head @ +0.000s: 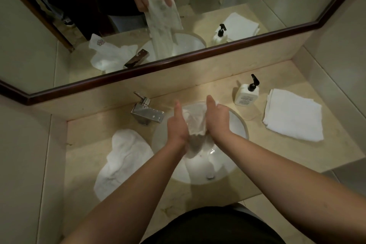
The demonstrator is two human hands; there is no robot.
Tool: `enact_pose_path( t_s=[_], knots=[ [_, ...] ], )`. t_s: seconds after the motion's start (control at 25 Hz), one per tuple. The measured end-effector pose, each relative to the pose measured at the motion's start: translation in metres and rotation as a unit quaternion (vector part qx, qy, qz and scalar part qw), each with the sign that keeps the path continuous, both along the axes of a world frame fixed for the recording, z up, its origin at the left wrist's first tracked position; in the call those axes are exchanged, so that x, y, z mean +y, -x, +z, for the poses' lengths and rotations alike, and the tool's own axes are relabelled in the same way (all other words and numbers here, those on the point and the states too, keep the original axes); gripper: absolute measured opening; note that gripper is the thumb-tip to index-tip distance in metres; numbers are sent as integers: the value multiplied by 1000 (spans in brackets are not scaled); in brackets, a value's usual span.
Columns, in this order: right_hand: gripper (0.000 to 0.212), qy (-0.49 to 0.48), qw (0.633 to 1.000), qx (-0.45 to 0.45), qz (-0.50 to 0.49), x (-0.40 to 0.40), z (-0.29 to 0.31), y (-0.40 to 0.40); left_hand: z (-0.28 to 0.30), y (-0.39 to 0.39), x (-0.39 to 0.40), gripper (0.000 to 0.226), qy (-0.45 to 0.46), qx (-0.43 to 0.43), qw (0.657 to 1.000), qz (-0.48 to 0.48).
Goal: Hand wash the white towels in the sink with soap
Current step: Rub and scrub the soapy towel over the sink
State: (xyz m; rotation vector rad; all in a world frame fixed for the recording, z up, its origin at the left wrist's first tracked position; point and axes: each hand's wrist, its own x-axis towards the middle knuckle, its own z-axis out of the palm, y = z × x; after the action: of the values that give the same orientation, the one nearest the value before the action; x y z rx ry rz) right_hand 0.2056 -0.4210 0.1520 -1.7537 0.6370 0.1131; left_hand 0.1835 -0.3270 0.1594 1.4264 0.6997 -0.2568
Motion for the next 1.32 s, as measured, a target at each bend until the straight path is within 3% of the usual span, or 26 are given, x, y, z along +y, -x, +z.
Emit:
enact_pose_path(
  t_s=[0.16, 0.28, 0.36, 0.48, 0.56, 0.64, 0.84, 0.96, 1.08, 1.24, 1.32],
  knots=[
    [45, -7, 997, 45, 57, -26, -28, 7, -29, -2, 22, 49, -71, 15, 997, 3],
    [24, -15, 992, 78, 103, -42, -59, 8, -56, -4, 35, 47, -112, 38, 991, -62],
    [22, -36, 985, 110, 124, -50, -78, 6, -81, -6, 43, 66, -155, 65, 975, -147],
    [33, -78, 979, 148, 117, -56, -106, -1, -116, -12, 46, 88, -152, 115, 963, -192],
    [39, -90, 976, 171, 99, -56, -121, -6, -134, -20, 46, 76, -150, 127, 959, -206],
    [28, -71, 972, 197, 106, -58, -138, -14, -153, -31, 47, 57, -127, 152, 959, -203],
    [8, -88, 969, 218, 79, -61, -189, -41, -209, -58, 57, 55, -127, 209, 955, -166],
    [21, -131, 957, 250, 63, -65, -227, -53, -227, -67, 53, 46, -121, 186, 967, -125],
    [44, -34, 940, 312, 132, -67, -256, -57, -248, -66, 49, 54, -101, 197, 968, -119],
    [59, 55, 924, 337, 174, -61, -284, -40, -279, -48, 45, 52, -198, 245, 921, -231],
    [57, 65, 918, 337, 200, -54, -296, -33, -289, -44, 40, 48, -214, 241, 915, -242]
  ],
)
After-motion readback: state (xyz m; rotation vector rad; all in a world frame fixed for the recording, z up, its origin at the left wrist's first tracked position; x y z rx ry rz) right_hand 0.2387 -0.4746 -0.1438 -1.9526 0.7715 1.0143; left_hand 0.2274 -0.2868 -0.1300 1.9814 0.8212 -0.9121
